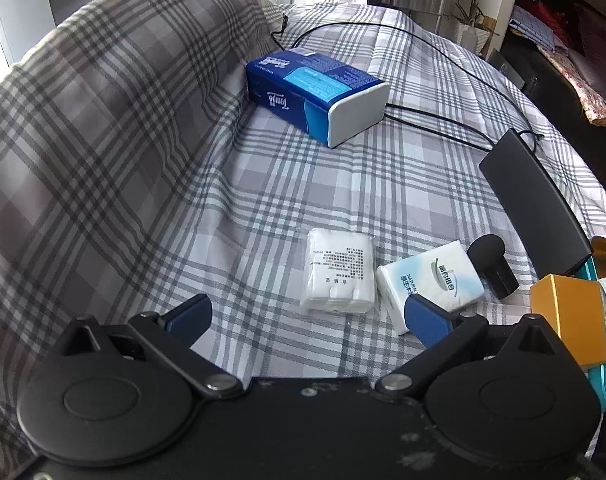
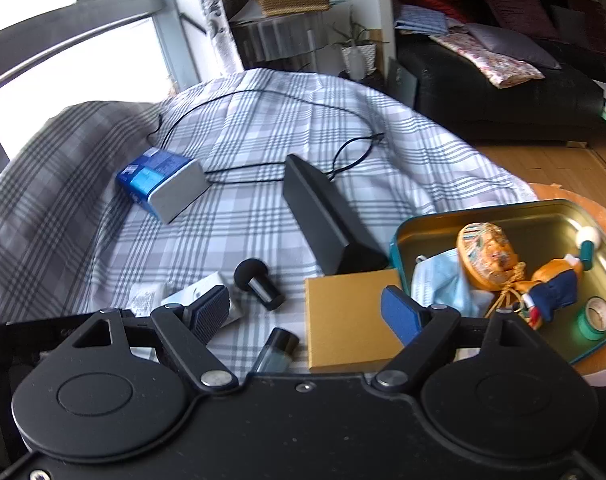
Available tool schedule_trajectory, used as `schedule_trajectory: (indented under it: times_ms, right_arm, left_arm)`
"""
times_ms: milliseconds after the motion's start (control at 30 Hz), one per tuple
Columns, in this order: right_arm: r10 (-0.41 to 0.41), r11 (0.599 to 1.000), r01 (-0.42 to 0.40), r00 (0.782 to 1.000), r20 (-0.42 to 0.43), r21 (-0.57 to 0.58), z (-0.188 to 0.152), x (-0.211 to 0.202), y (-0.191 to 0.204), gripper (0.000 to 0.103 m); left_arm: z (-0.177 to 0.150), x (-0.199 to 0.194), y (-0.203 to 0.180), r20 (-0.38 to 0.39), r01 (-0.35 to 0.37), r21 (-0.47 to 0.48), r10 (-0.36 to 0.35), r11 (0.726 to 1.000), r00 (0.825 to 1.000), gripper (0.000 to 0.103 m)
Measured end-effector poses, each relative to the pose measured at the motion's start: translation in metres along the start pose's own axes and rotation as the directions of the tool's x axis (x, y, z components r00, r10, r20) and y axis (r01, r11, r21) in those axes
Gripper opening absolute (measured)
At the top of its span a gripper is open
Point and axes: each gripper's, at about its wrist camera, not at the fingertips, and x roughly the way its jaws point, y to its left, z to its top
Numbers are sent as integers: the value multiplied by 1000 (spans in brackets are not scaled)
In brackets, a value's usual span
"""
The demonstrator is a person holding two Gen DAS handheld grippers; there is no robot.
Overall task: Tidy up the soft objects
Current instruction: 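Move left gripper to white tissue packet while right gripper approaches printed pack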
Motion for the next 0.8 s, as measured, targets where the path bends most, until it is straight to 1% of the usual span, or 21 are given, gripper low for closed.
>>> schedule_trajectory:
  times_ms: [100,233,433,500,667,800]
  right_arm:
    - [22,999,-22,1000,-18,-33,-4,6,7,80]
    - [33,997,-36,999,-41,-72,-11,13,15,80]
    - [39,993,-47,997,-72,-109,-18,21,21,80]
    - [40,992,-49,996,-78,-118,-19,22,21,80]
    - [48,990,-59,995,-91,-125,-22,25,22,80]
    - [48,990,-61,994,-98,-129,-22,27,22,80]
  left_arm:
    - [0,11,2,-20,-11,-12,11,1000,1000,103]
    - [3,22,3,-41,-8,-25,7,1000,999,103]
    - [15,39,-2,-57,-20,-12,20,1000,998,103]
    - [20,46,-4,-64,-28,-16,27,999,998,102]
    - [32,68,-6,-106,-21,-44,16,999,994,103]
    - [41,78,-10,-109,-32,-45,27,998,994,103]
